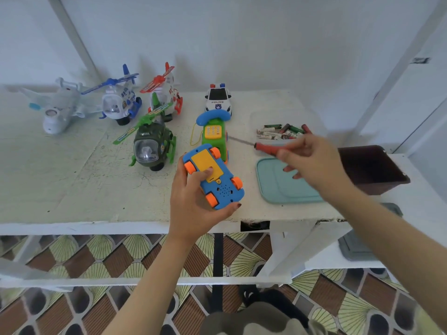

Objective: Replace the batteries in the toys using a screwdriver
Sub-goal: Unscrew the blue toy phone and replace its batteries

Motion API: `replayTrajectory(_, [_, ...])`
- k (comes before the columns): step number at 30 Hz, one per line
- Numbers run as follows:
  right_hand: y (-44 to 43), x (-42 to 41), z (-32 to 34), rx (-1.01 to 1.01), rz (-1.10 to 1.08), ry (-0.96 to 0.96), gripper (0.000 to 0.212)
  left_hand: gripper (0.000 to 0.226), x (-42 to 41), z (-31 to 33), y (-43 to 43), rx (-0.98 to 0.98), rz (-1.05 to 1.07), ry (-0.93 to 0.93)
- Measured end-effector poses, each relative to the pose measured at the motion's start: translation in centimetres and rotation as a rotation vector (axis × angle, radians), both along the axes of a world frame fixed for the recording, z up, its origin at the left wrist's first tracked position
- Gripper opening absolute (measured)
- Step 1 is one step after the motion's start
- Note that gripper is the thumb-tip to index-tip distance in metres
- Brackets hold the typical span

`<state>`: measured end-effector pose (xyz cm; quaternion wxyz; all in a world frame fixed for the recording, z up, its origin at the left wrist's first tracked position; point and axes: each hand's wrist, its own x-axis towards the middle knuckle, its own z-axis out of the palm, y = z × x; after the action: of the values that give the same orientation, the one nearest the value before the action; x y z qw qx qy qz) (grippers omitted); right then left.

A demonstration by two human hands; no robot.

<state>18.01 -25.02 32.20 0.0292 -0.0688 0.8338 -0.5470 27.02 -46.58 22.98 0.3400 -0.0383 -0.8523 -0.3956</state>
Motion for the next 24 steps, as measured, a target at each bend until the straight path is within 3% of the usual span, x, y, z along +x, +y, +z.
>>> replayTrajectory(4, [0.7,0.9,-4.3,0.407,-0.03,0.287,0.018,0.064,0.1,0.0,0.0,0.023,-0.001,0.011])
replayTrajectory(7, [1.1,0.7,-5.5,0.592,0.018,0.391,0.016,0.061,0.3,-0.1,0.3,0.062,-0.035,0.044])
replayTrajectory(13, [1.1,-0.4,-6.0,0.707,0.053,0.515,0.018,0.062,0.2,0.4,0.4,0.062,0.009,0.089])
replayTrajectory(17, [0.1,-1.2,-5.7,0.526,0.064,0.617,0.011,0.06,-1.0,2.2,0.9,0.068,0.03,0.164])
replayTrajectory(20, [-1.5,-1.7,-4.4,0.257,0.161,0.538,0.027,0.059,-2.3,4.0,1.5,0.057,0.034,0.227])
replayTrajectory(22, [-2.8,-2.1,-3.0,0.059,0.281,0.342,0.033,0.063,-3.2,5.0,2.0,0.053,0.03,0.267])
replayTrajectory(24, [-3.7,-2.5,-1.2,-0.158,0.448,-0.053,0.031,0.063,-4.2,5.8,2.5,0.072,0.025,0.303])
